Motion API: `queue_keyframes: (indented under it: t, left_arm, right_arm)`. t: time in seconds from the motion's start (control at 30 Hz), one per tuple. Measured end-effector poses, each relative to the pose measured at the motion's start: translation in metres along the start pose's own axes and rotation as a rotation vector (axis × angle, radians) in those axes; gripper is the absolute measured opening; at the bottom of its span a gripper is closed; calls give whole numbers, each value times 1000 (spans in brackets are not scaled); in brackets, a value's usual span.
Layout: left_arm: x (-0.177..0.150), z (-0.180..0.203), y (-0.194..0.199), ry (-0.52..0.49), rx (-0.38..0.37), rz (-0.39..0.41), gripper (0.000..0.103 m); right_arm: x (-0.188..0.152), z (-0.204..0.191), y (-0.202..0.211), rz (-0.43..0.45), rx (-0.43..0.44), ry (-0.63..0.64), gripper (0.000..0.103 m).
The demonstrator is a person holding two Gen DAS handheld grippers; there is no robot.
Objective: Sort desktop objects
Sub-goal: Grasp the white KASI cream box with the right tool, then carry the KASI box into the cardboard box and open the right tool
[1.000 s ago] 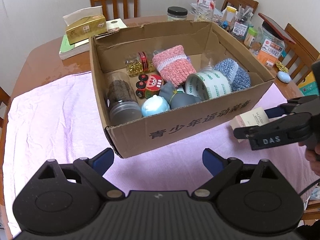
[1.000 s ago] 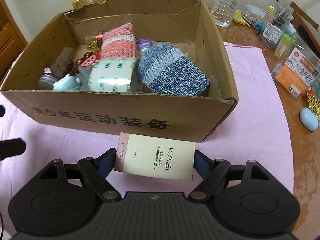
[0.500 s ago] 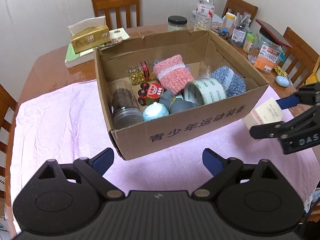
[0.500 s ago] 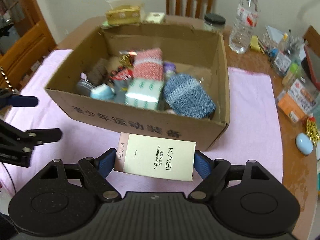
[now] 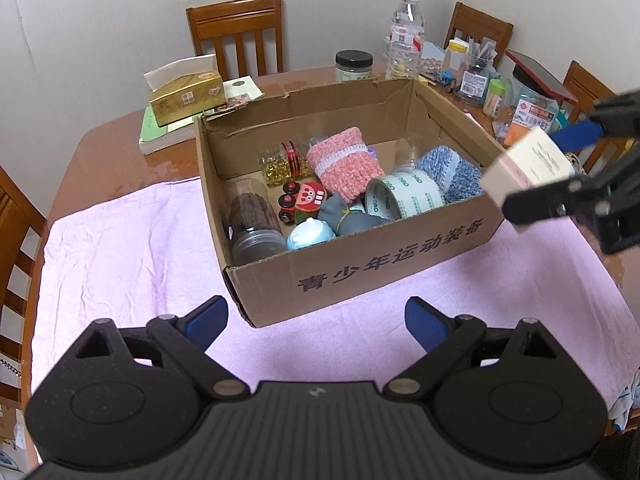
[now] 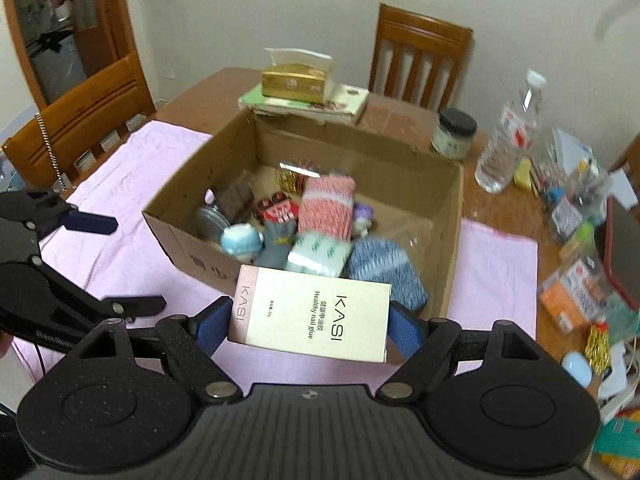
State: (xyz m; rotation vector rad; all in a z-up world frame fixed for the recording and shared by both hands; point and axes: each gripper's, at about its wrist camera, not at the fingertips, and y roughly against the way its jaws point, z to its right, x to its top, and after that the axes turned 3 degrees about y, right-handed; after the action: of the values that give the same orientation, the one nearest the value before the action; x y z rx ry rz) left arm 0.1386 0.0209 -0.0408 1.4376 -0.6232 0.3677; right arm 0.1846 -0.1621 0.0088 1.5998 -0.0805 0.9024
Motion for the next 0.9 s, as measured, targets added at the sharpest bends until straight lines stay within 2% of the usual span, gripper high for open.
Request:
queue_keyframes:
  t: [0.33,0.57,0.9]
  left_arm:
    - [-3,1,1,35,7,9,95]
    - [-1,-2,4,59,24,25,95]
    - [-2,-14,4,98,91,35,95]
  right_arm:
    - [44,-5,-13,64,52,112,85]
    - [70,-5,-41,92,137,130,85]
    - [99,-10,-70,100,168,195,85]
